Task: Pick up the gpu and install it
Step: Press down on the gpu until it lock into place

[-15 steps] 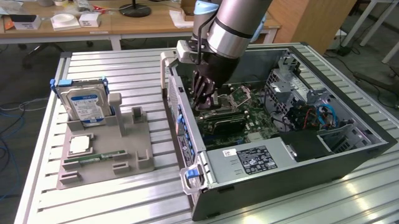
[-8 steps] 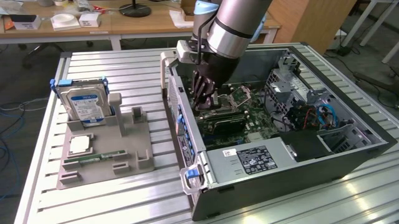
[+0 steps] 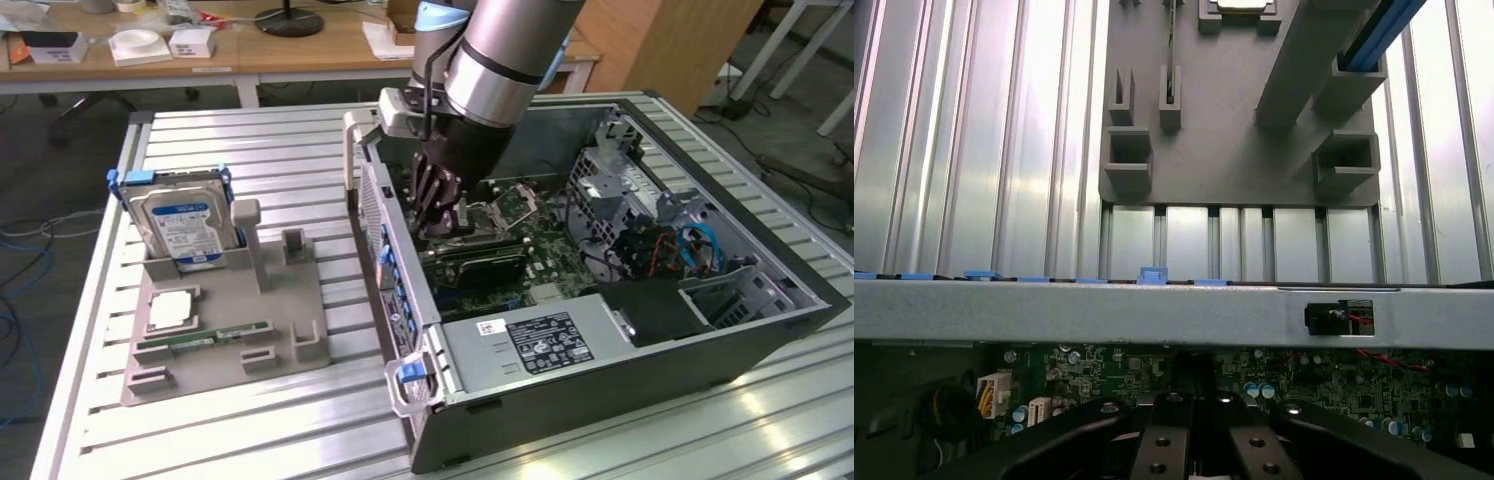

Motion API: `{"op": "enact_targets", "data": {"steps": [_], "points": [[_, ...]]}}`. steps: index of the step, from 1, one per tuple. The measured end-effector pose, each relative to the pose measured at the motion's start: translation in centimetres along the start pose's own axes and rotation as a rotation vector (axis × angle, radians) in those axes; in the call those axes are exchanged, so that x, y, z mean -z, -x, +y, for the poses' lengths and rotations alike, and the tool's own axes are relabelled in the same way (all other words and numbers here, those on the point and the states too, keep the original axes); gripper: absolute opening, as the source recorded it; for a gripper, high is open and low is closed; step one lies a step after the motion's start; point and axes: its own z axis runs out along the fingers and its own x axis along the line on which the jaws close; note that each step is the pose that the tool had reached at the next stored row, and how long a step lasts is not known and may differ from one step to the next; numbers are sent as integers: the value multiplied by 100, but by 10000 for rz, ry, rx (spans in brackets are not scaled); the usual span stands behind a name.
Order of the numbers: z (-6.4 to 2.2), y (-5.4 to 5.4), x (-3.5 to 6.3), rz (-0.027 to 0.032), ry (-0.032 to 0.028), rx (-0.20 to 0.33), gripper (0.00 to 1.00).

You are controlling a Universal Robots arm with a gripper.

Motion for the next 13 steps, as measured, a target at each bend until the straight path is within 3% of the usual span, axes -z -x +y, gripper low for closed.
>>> {"op": "enact_targets", "data": {"steps": [8, 13], "points": [[-12, -1, 4, 1, 0, 1, 10], [-94, 0, 24, 2, 0, 1, 10]]}}
